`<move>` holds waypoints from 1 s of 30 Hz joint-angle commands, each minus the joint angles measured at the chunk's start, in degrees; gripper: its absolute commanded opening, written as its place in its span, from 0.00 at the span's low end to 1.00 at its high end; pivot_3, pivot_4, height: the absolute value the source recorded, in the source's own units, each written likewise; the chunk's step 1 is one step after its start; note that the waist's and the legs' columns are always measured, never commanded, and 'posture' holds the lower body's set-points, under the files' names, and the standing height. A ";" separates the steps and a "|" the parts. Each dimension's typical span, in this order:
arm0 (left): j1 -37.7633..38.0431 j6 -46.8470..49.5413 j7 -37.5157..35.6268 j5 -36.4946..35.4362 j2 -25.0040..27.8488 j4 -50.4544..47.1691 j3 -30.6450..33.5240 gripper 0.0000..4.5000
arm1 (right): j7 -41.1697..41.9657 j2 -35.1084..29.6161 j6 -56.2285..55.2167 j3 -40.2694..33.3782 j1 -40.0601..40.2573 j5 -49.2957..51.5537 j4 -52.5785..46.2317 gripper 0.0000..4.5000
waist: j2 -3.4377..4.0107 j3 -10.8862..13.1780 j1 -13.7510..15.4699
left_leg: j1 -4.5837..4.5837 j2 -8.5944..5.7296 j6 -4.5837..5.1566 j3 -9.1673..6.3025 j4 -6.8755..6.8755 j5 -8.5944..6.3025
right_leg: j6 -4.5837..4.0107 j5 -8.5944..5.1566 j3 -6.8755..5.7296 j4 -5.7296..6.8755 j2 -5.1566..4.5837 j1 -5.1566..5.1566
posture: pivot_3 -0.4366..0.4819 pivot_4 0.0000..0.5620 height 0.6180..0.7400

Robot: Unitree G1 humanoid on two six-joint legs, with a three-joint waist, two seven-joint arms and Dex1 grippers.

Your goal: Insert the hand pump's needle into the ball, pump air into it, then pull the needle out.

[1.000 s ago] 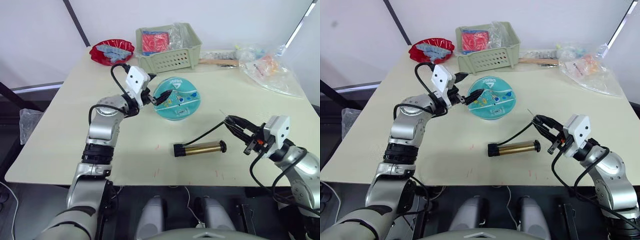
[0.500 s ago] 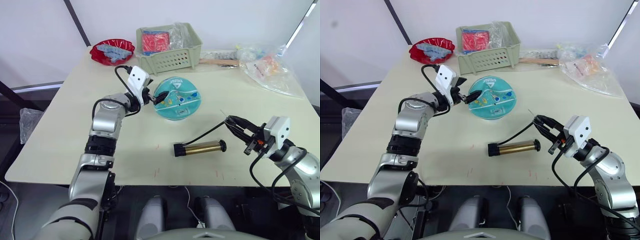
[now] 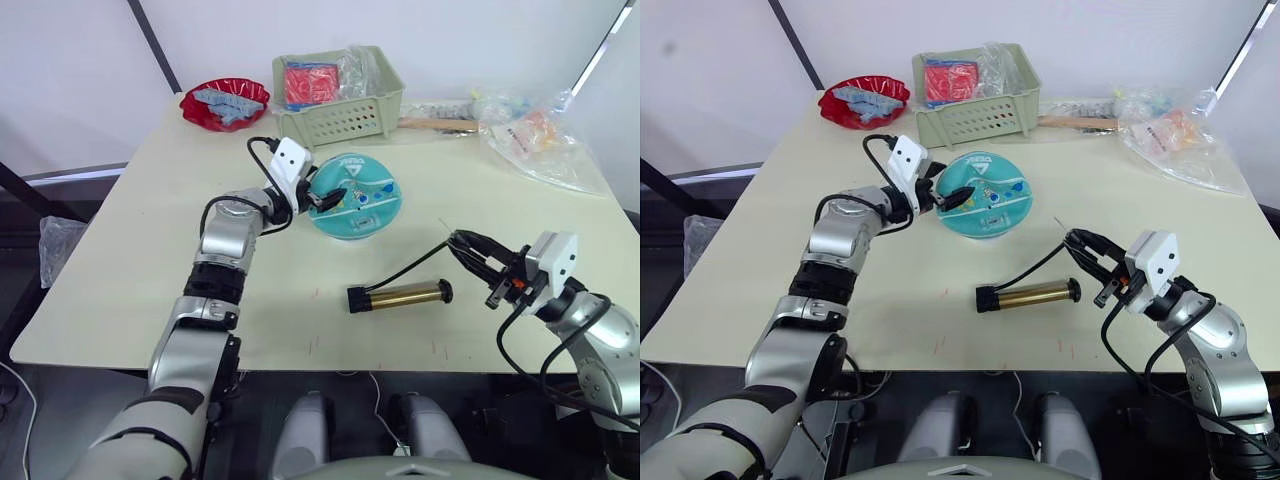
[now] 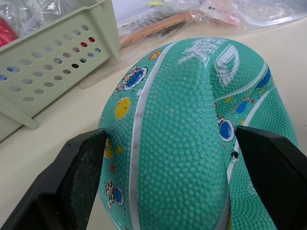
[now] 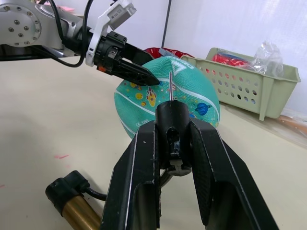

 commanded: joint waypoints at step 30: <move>1.26 -6.70 0.77 0.97 -2.36 1.38 0.14 0.00 | -7.50 -8.58 41.17 8.28 -22.28 5.22 -2.87 0.08 | -0.01 -0.01 0.00 | -0.02 -0.02 0.00 -0.07 0.03 0.00 | -0.06 0.03 -0.08 0.06 -0.04 0.02 | 0.48 0.27 0.98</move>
